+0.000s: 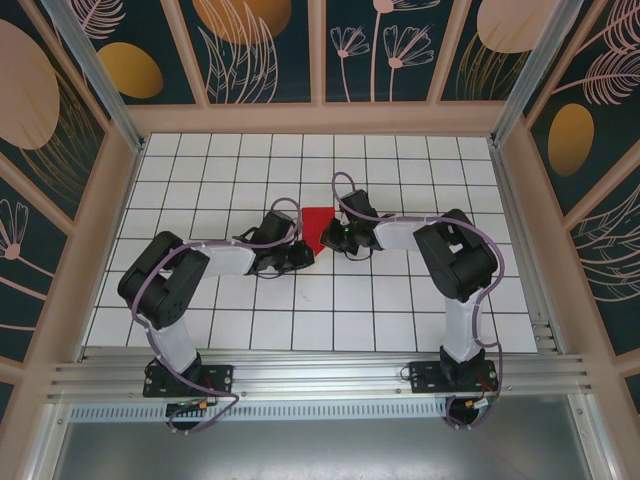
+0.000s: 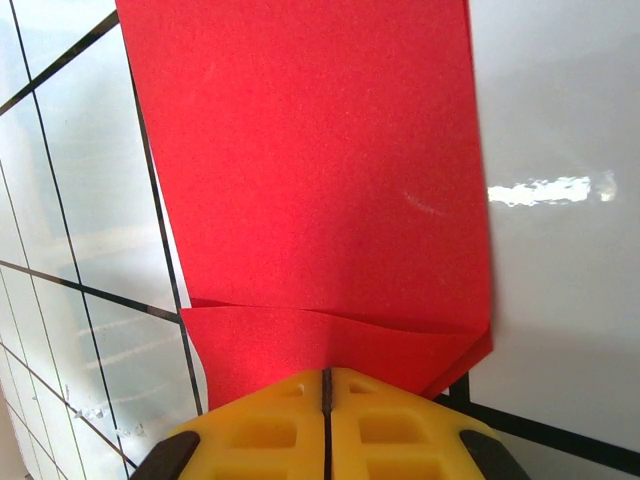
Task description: Fold a paper plane with a square sheet of paper (pick it up from the middle)
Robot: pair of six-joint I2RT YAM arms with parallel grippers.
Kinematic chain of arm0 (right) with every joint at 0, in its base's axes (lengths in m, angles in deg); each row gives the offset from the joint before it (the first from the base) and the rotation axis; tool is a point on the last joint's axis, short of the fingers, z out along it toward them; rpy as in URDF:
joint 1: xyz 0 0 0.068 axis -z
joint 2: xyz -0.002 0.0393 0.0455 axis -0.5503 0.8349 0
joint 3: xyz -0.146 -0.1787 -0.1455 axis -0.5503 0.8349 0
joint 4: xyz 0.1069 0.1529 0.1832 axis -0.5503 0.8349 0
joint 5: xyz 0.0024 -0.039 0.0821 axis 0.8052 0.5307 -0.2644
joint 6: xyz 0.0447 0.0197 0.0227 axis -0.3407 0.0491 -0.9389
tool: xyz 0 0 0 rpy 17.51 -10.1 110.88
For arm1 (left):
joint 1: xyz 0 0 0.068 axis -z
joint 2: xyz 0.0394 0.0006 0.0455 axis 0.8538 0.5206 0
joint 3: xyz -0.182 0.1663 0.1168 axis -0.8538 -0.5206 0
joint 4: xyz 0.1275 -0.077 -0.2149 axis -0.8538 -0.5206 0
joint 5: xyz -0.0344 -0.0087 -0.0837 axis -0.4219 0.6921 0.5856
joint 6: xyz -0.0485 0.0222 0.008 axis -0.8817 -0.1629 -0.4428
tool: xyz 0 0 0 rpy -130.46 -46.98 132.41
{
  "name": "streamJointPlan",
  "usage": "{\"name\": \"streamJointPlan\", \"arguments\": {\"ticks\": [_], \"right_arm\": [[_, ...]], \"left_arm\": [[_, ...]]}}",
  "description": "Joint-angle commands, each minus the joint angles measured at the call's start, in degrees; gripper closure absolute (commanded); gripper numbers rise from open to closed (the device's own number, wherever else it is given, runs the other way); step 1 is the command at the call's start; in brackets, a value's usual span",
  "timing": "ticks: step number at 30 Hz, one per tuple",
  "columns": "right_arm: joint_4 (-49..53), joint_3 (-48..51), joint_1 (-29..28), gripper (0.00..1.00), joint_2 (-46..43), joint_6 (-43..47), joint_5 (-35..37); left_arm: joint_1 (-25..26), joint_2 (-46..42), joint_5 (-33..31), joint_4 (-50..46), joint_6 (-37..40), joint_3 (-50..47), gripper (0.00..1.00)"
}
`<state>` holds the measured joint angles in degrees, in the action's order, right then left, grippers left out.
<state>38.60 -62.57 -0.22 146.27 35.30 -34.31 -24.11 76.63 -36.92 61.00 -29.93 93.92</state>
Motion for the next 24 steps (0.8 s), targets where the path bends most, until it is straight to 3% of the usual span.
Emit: {"name": "streamJointPlan", "arguments": {"ticks": [1, 15, 24], "right_arm": [[2.0, 1.7, 0.8, 0.92, 2.9, -0.3, 2.4], [2.1, 1.9, 1.0, 0.93, 3.2, -0.2, 2.5], [2.4, 1.9, 1.1, 0.92, 3.4, 0.0, 2.5]], "left_arm": [[0.3, 1.0, -2.7, -2.5, 1.0, 1.2, 0.86], [0.2, 0.0, -6.2, -2.9, 1.6, 0.9, 0.87], [0.3, -2.6, -5.1, -0.3, 1.9, -0.4, 0.87]]}}
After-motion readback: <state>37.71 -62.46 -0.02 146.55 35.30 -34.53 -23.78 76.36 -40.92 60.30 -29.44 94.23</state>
